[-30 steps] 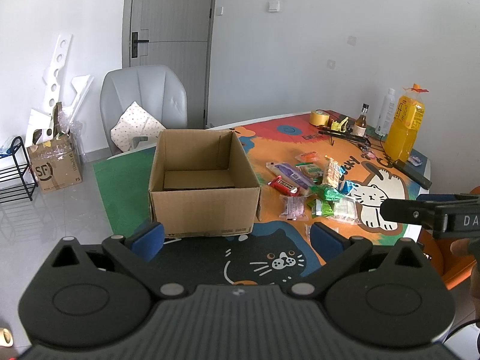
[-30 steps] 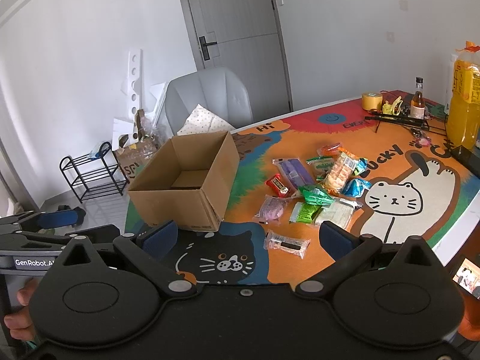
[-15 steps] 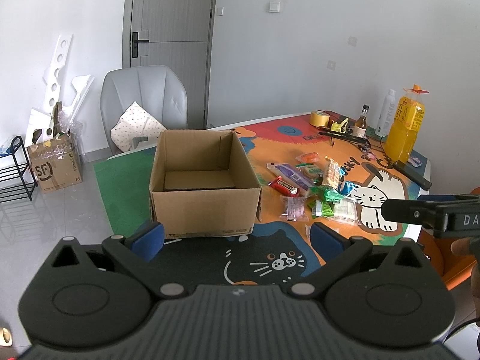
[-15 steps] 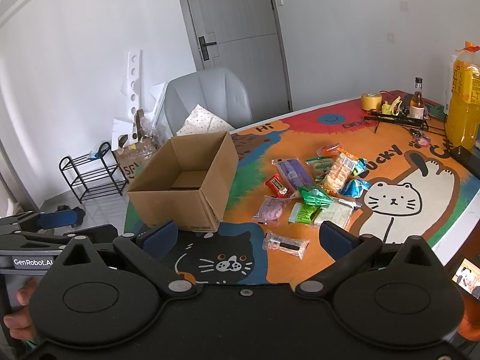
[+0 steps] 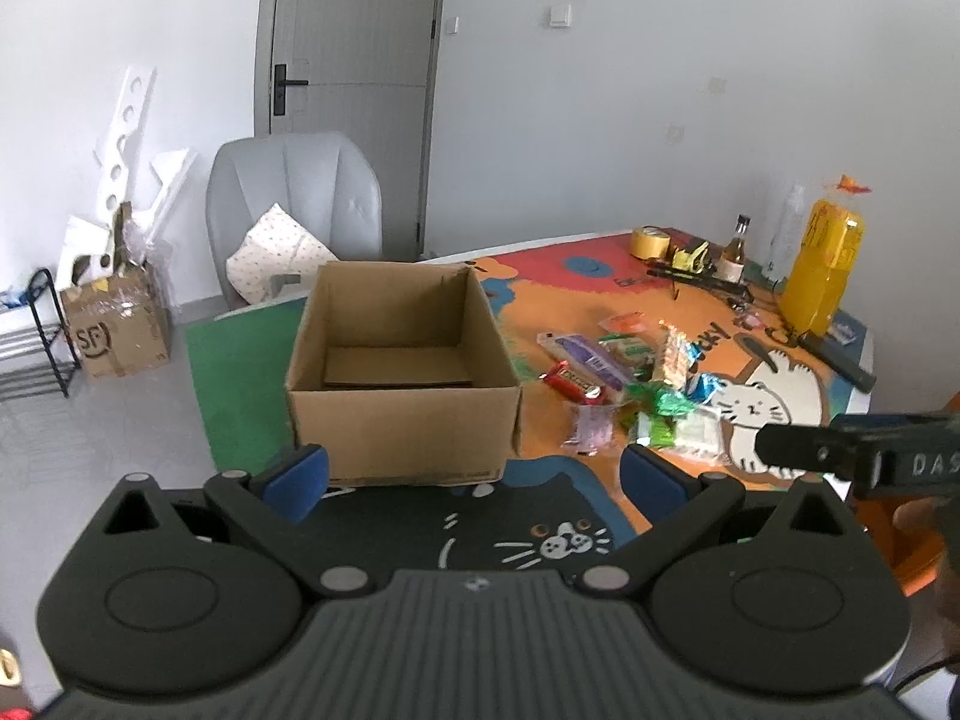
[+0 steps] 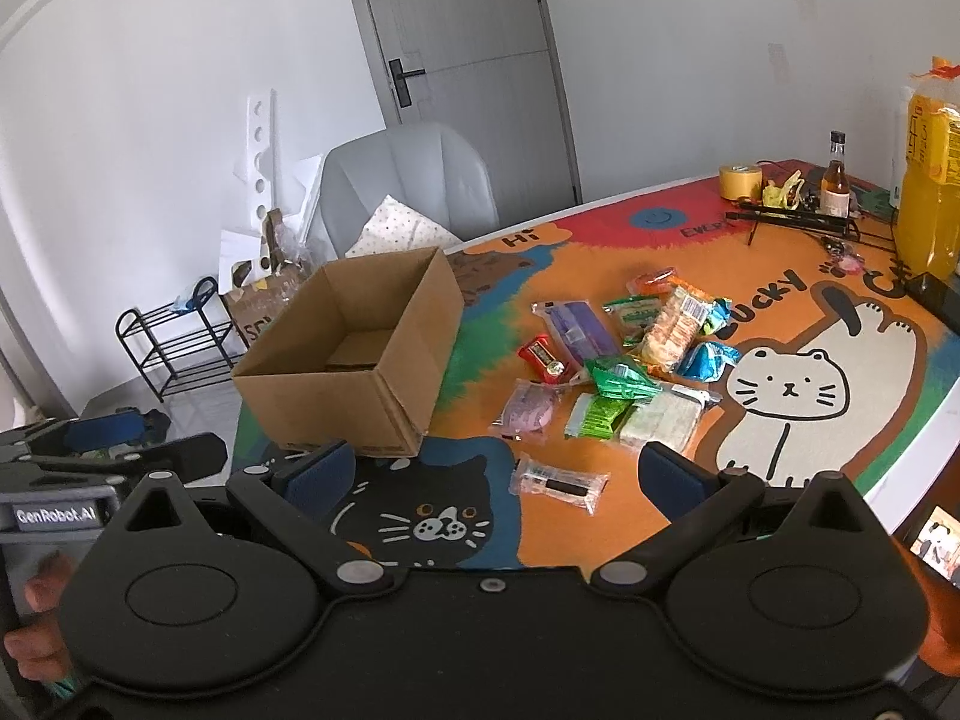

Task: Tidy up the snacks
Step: 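Reach the right tool to the white wafer pack while the left tool grasps the clear-wrapped bar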

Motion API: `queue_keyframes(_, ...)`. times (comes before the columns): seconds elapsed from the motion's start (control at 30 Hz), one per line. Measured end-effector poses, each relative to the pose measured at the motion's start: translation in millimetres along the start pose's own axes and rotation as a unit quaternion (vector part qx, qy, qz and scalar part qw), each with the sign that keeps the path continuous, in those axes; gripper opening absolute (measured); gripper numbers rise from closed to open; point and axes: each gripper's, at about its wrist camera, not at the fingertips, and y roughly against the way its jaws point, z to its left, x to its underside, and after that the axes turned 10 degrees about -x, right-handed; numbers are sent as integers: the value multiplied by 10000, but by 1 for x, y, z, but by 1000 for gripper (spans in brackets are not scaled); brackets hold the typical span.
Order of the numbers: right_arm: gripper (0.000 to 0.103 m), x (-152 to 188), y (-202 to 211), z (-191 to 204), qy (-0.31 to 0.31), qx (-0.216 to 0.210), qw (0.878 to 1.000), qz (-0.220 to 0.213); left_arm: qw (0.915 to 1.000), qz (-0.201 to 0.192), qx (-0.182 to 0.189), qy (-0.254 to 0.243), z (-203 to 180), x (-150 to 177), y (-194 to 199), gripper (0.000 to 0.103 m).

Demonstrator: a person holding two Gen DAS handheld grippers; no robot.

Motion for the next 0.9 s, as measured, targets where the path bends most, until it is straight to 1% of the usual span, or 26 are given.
queue_keyframes(0.13, 103, 1, -4, -11, -73, 27, 10000, 31, 10000, -41, 10, -25, -6, 0, -5, 103)
queue_keyframes(0.3, 103, 2, -7, -25, -65, 138, 9999, 13, 9998, 15, 193, -12, -15, -2, -16, 103)
queue_keyframes(0.47, 103, 3, -10, -40, -105, 154, 9998, -3, 9991, 121, 396, 45, -28, -1, -32, 102)
queue_keyframes(0.73, 103, 6, -18, -71, -277, 256, 9993, -22, 9974, 327, 637, -80, -56, 3, -58, 101)
queue_keyframes(0.9, 99, 9, -23, -89, -359, 326, 9988, -5, 9958, 471, 759, -178, -75, 7, -75, 99)
